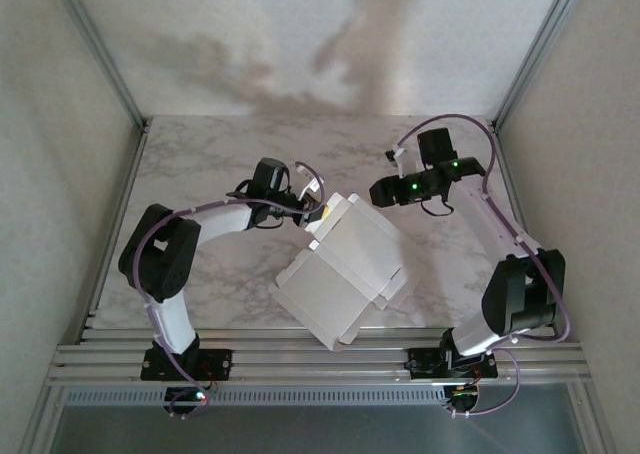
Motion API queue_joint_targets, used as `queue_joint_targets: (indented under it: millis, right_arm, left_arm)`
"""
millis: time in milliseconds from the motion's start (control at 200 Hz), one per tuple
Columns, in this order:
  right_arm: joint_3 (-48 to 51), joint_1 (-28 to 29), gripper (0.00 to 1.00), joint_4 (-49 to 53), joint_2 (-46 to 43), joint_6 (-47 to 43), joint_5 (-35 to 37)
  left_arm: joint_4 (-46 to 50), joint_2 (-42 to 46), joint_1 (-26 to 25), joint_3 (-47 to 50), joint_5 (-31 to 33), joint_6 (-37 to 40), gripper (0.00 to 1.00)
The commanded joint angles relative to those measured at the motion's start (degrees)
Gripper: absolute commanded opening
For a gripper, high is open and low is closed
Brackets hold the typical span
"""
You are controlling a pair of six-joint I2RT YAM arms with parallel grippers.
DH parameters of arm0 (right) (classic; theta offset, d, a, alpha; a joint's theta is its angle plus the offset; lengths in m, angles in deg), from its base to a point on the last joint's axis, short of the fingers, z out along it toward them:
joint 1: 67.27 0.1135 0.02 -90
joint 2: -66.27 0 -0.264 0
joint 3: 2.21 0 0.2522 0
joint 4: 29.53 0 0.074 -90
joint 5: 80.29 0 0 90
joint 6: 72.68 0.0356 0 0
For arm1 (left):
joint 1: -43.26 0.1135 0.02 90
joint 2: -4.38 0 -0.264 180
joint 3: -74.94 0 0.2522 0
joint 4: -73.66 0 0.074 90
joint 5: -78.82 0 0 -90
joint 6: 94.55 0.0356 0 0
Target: Fold the paper box
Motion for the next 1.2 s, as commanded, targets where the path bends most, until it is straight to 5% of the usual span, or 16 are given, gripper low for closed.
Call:
queue_joint_targets:
  millis: [0, 526, 696, 996, 1196]
  right_arm:
    - [-1.2, -1.2, 0.59, 1.2, 1.7, -2.7, -6.4]
    - [0.5, -0.7, 0.58, 4.5, -0.4, -1.9, -7.5]
    - [4.1, -0.7, 0.56, 3.2, -3.4, 0.1, -6.4]
    - [6.3, -0.6, 0.47, 2.1, -5.1, 1.2, -6.4]
    - [7.5, 0.0, 0.44, 0.9, -5.3, 1.7, -6.4]
  left_arm:
    - [-4.7, 2.6, -0.2, 1.4, -2.7, 3.0, 0.01]
    - [-6.1, 3.4, 0.3, 1.8, -5.0, 7.6, 0.00]
    - [-10.4, 6.6, -1.1, 5.6, -1.1, 3.5, 0.01]
    - [-16.7, 8.7, -2.0, 10.7, 1.0, 7.1, 0.00]
    - [-16.7, 7.1, -1.8, 9.9, -3.6, 7.9, 0.00]
